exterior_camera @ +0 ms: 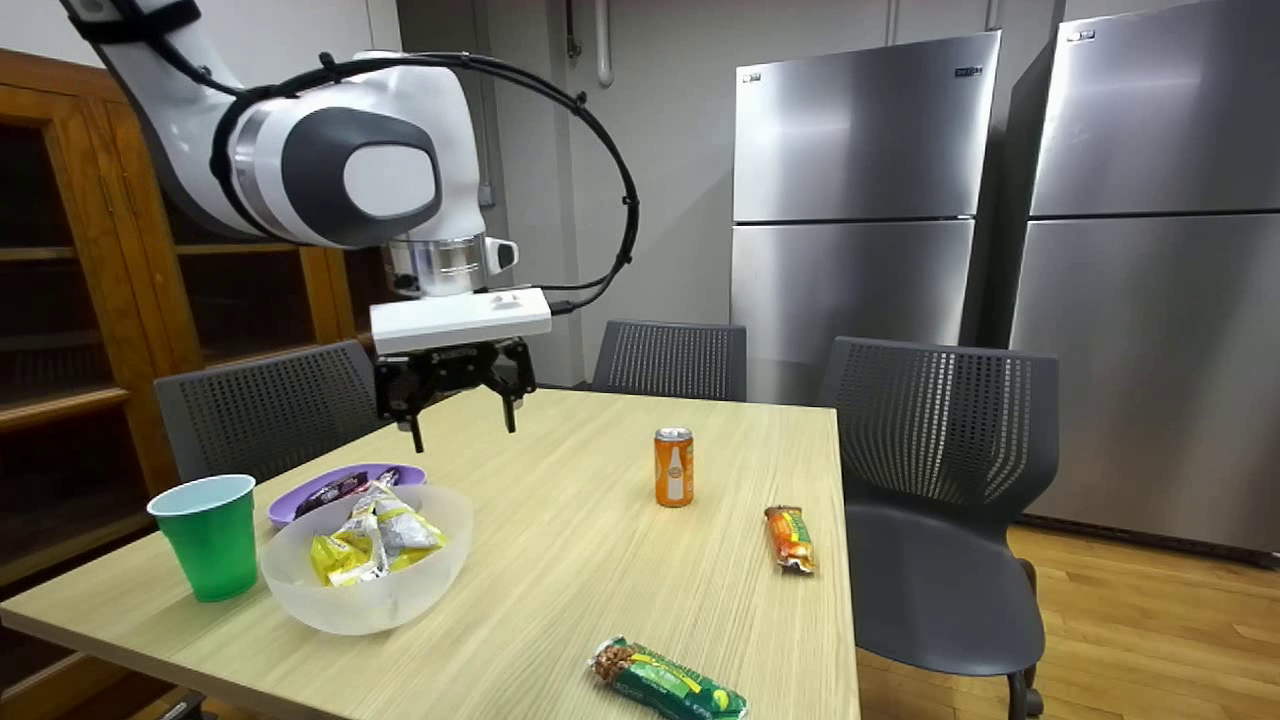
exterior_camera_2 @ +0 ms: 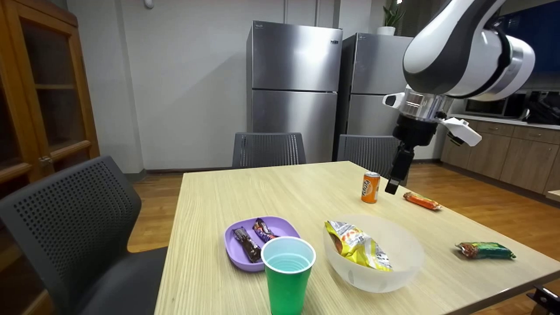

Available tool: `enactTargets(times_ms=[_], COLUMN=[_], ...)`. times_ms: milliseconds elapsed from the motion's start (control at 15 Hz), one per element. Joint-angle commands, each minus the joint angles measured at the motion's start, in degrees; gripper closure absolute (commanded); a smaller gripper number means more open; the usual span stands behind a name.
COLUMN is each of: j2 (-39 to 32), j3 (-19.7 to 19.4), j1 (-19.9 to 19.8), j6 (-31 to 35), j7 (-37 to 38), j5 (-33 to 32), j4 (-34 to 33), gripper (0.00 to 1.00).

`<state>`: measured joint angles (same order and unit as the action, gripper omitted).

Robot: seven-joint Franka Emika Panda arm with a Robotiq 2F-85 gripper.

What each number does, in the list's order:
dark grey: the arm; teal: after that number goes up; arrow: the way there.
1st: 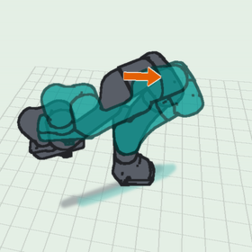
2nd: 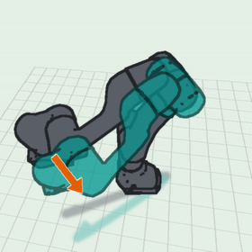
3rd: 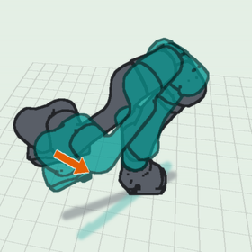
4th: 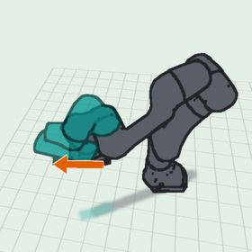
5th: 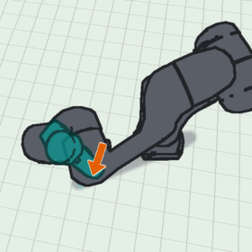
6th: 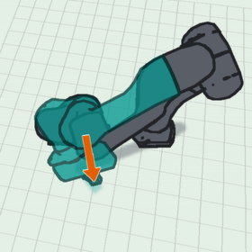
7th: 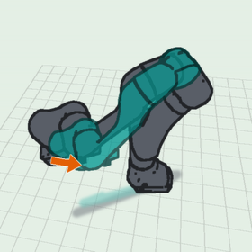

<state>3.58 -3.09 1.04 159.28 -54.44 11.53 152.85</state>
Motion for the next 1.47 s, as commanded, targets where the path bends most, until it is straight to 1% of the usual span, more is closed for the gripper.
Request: enactTargets(times_ms=[0, 467, 800, 1133, 1400], j2=[1.4, -1.8, -6.5, -13.8, -19.9], j3=[-2.1, -6.5, -9.1, -10.0, -9.4], j1=[-2.4, -6.4, -9.9, -14.0, -16.9], j6=[-2.8, -3.4, -4.0, -5.4, -8.9], j7=[3.2, 5.6, 6.3, 9.3, 12.6], j5=[-2.4, -2.6, -2.1, -2.4, -2.8], j4=[-1.9, -6.8, -12.0, -19.6, -26.6], gripper=[0.0, 0.0, 0.0, 0.0, 0.0])
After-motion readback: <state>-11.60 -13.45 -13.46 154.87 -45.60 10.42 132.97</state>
